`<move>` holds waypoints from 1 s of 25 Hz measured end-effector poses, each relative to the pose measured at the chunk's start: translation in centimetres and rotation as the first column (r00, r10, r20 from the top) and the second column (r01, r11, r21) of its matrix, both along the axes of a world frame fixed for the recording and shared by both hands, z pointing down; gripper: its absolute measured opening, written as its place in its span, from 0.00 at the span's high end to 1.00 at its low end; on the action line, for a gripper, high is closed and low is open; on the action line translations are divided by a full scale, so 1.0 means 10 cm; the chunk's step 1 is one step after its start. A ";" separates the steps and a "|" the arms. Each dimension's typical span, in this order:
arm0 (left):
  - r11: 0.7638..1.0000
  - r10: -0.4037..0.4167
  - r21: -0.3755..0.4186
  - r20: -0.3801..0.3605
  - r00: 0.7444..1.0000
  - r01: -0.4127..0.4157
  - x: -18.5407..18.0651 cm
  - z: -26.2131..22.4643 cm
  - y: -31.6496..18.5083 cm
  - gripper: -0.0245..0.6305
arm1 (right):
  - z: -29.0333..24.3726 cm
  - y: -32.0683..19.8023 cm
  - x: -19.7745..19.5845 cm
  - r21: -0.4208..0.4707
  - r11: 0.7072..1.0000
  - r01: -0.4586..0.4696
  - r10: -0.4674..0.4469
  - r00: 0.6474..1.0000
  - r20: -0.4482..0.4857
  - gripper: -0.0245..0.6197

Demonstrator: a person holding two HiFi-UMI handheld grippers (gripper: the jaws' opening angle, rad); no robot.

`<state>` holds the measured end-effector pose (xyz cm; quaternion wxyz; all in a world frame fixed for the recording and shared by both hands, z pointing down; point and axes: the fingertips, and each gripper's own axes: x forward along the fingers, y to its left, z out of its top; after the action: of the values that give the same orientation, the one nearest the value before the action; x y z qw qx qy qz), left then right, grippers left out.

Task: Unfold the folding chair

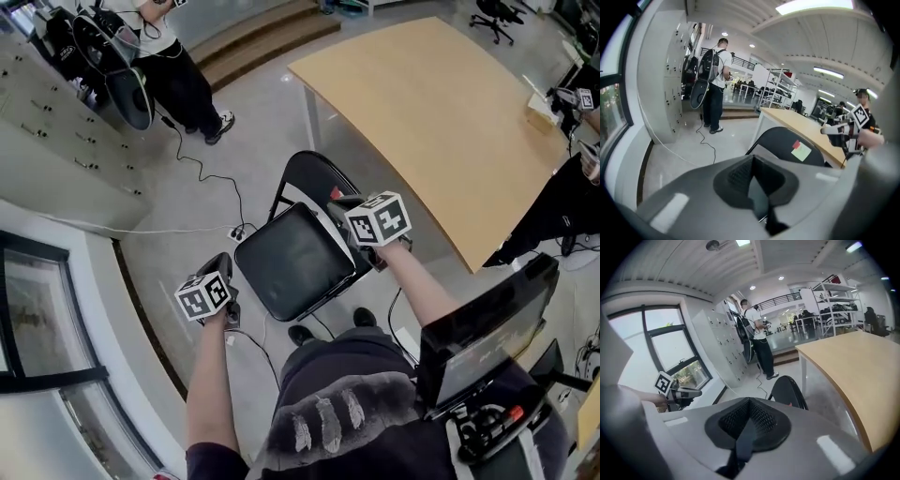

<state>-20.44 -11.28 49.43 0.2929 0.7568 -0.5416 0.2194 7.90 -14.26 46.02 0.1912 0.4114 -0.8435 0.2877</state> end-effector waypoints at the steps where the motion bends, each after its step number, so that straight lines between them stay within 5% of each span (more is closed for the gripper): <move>1: 1.000 0.003 0.009 0.002 1.000 -0.003 0.09 -0.07 0.01 0.96 | -0.05 0.02 -0.03 0.008 1.000 0.026 -0.026 1.000 0.013 0.96; 9: 0.994 -0.016 0.103 -0.048 0.999 0.021 0.68 -0.59 0.23 0.96 | -0.30 0.21 -0.17 0.049 0.973 0.224 -0.227 0.972 0.059 0.96; 16: 0.968 -0.120 0.212 -0.078 0.990 0.134 0.89 -0.97 0.68 0.96 | -0.33 0.60 -0.45 0.068 0.897 0.438 -0.443 0.892 0.096 0.96; 25: 0.951 -0.134 0.277 -0.027 0.991 0.136 0.82 -1.19 1.00 0.96 | -0.58 0.93 -0.81 0.138 0.840 0.525 -0.540 0.836 0.103 0.96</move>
<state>-12.20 -1.31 37.58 0.2001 0.7525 -0.6163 0.1177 -0.24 -4.96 40.22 0.1833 0.1489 -0.9496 0.2062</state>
